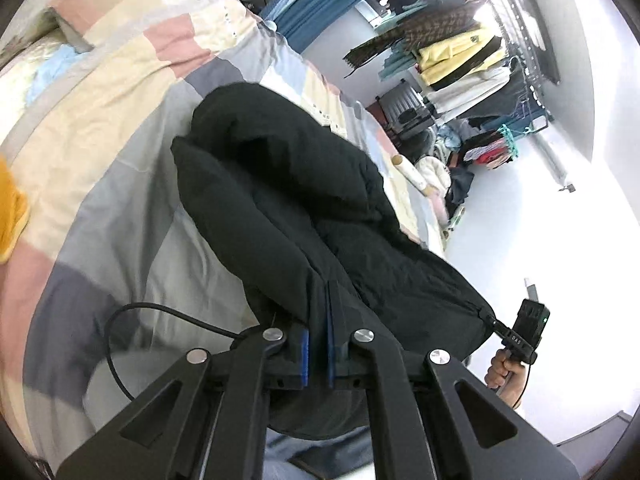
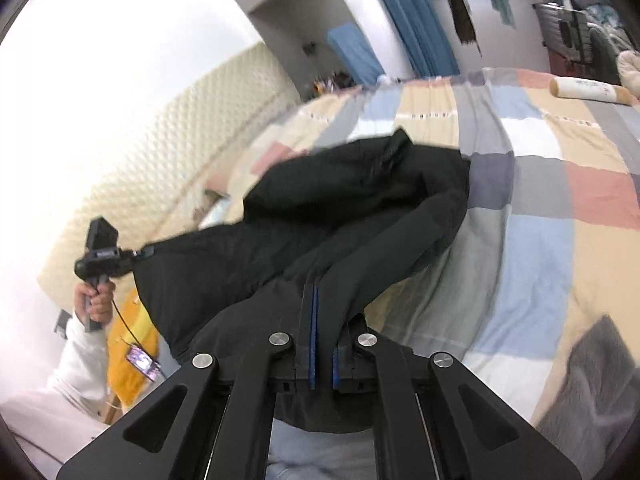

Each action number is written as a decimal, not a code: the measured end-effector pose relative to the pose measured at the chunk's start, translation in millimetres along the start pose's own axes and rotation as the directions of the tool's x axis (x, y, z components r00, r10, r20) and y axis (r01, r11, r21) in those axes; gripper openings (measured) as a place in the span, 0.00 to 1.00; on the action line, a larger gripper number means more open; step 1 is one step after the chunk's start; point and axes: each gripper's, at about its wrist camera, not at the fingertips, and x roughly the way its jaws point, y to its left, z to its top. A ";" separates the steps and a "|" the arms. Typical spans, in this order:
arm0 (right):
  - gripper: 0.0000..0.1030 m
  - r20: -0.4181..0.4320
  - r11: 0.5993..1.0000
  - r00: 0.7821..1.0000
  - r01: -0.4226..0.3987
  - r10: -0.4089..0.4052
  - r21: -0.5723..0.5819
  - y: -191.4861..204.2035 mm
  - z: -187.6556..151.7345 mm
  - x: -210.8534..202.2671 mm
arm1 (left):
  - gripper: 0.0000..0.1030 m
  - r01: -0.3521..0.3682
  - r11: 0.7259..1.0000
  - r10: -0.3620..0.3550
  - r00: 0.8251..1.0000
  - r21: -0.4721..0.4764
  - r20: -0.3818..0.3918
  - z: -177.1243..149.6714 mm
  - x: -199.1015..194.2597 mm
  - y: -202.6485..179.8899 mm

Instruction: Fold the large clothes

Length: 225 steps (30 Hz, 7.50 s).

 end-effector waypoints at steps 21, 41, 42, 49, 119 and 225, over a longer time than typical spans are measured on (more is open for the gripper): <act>0.03 0.204 0.983 0.977 -0.095 0.062 0.156 1.5 21.5 -18.4 | 0.06 -0.010 0.994 0.009 1.000 -0.108 -0.009 36.8 -7.5 -26.6; 0.03 0.108 0.891 0.972 0.145 -0.211 0.431 -114.6 201.2 136.8 | 0.12 -0.357 0.899 0.387 0.919 -0.255 0.077 226.1 116.3 -26.4; 0.03 0.087 0.884 0.970 0.170 -0.229 0.435 -120.2 206.7 147.3 | 0.12 -0.378 0.891 0.408 0.910 -0.252 0.077 232.0 124.1 -24.7; 0.03 -0.049 0.844 0.941 0.322 -0.334 0.429 -158.1 228.2 225.7 | 0.12 -0.519 0.823 0.540 0.841 -0.232 0.036 276.6 194.6 3.2; 0.86 -0.010 0.923 0.923 0.385 -0.385 -0.014 -67.5 195.4 404.6 | 0.83 -0.620 0.716 0.556 0.784 0.321 0.274 215.7 359.5 -42.1; 1.00 0.542 0.943 0.815 0.314 -0.207 -0.113 133.5 21.9 -3.4 | 1.00 -0.468 0.788 0.162 0.785 0.400 0.598 -34.9 30.2 -199.7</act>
